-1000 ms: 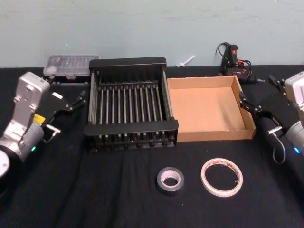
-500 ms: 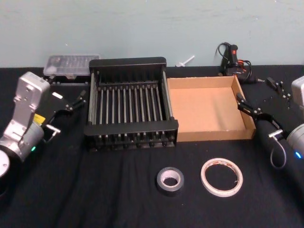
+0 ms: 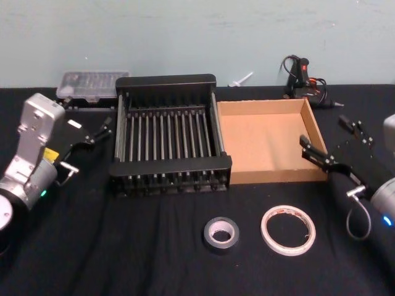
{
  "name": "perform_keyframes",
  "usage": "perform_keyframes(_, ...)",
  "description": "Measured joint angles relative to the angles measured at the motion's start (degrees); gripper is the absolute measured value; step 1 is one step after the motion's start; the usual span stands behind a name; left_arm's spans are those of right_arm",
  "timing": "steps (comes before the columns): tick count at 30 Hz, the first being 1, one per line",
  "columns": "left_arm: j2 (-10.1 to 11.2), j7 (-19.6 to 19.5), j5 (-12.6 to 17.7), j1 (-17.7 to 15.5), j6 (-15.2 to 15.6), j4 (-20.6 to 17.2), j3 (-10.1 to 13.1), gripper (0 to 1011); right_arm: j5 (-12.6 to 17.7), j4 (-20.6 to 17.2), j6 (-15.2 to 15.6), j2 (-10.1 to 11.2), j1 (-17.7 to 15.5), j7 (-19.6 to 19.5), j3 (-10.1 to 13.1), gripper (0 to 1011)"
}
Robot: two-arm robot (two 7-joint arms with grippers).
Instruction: Pick up the white tape and place it into the black box , Pick up the silver tape and place it into the brown box.
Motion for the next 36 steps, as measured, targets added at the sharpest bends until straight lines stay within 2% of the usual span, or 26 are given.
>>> perform_keyframes(8, 0.0, 0.0, 0.0, 0.0, 0.0, 0.0, 0.0, 1001, 1.7, -3.6, 2.5, 0.0, -4.4, 0.7, 1.4, 1002)
perform_keyframes(11, 0.0, 0.0, 0.0, 0.0, 0.0, 0.0, 0.0, 1001, 2.7, -5.6, 4.3, 0.4, -6.7, 1.3, 2.3, 1002)
perform_keyframes(20, 0.0, 0.0, 0.0, 0.0, 0.0, 0.0, 0.0, 1001, 3.4, -8.6, 8.7, 1.1, -10.9, 2.3, 3.5, 1002)
perform_keyframes(23, 0.0, 0.0, 0.0, 0.0, 0.0, 0.0, 0.0, 1001, 3.4, -9.2, 10.1, 1.2, -11.5, 2.5, 3.6, 1002)
perform_keyframes(30, 0.0, 0.0, 0.0, 0.0, 0.0, 0.0, 0.0, 1001, 3.5, -10.5, 16.1, 1.4, -11.9, 3.4, 3.8, 1002)
perform_keyframes(36, 0.0, 0.0, 0.0, 0.0, 0.0, 0.0, 0.0, 1001, 3.5, -11.0, 20.1, 1.6, -11.7, 4.4, 3.8, 1000)
